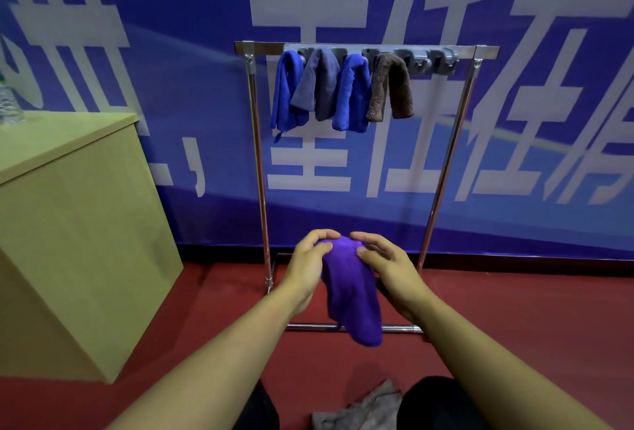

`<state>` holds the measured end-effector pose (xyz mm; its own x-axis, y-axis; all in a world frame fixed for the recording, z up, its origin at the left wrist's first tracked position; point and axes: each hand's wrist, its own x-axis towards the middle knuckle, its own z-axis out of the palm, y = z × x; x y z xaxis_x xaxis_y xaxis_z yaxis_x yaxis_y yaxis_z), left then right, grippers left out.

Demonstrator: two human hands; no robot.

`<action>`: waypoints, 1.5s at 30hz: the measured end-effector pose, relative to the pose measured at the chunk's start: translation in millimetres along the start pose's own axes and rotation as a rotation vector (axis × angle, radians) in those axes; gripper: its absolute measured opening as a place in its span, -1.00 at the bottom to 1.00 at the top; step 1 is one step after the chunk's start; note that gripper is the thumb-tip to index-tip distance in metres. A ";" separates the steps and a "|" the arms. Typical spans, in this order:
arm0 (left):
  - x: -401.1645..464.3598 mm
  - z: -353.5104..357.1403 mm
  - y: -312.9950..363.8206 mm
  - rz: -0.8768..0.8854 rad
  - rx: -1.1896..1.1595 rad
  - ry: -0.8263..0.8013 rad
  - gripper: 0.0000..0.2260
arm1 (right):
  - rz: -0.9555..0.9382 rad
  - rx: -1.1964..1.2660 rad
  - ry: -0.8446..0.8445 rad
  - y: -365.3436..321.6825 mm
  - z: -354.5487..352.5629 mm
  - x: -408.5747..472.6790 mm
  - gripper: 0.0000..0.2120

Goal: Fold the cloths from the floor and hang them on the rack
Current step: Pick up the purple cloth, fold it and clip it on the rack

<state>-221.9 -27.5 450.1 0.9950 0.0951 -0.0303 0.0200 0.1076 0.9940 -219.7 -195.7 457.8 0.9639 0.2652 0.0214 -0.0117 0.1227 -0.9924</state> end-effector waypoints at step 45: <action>83.3 100.3 166.3 0.409 0.419 -0.142 -0.67 | -0.394 -0.329 0.212 -160.4 -56.2 78.9 -0.71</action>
<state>-125.9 -100.9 623.4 0.9327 -0.0896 0.3494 -0.3594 -0.3114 0.8797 -126.8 -248.2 611.8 0.9114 0.0571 0.4075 0.4115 -0.1401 -0.9006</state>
